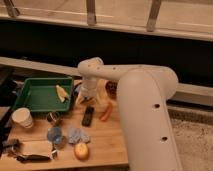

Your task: Wipe tray with eraser

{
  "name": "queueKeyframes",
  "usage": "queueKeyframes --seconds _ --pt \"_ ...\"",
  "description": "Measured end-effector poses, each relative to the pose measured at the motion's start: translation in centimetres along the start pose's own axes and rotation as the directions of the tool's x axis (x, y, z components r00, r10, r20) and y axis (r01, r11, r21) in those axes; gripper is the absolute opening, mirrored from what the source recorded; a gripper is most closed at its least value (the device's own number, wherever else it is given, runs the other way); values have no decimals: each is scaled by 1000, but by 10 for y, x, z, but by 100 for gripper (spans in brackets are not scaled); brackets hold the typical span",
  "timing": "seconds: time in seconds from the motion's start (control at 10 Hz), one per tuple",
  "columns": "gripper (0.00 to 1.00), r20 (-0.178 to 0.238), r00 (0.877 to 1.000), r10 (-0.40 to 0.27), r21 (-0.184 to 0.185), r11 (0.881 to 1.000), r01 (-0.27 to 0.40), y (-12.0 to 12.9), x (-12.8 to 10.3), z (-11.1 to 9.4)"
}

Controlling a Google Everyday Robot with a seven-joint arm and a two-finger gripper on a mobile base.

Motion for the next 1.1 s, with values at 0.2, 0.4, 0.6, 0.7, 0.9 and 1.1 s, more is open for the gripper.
queueKeyframes --seconds 0.2,0.4,0.6,0.7,0.9,1.1 --pt "80 -15 999 41 7 999 -41 -17 -9 12" --pt "80 -34 998 53 4 999 -53 -17 -10 22" --pt "80 -61 996 59 -2 998 -59 -19 -10 34" --pt "80 -70 996 58 -4 998 -58 -19 -9 36" --pt "80 -86 995 45 -7 999 -46 -12 -6 42" --pt "70 -92 995 38 -7 999 -39 -11 -4 45"
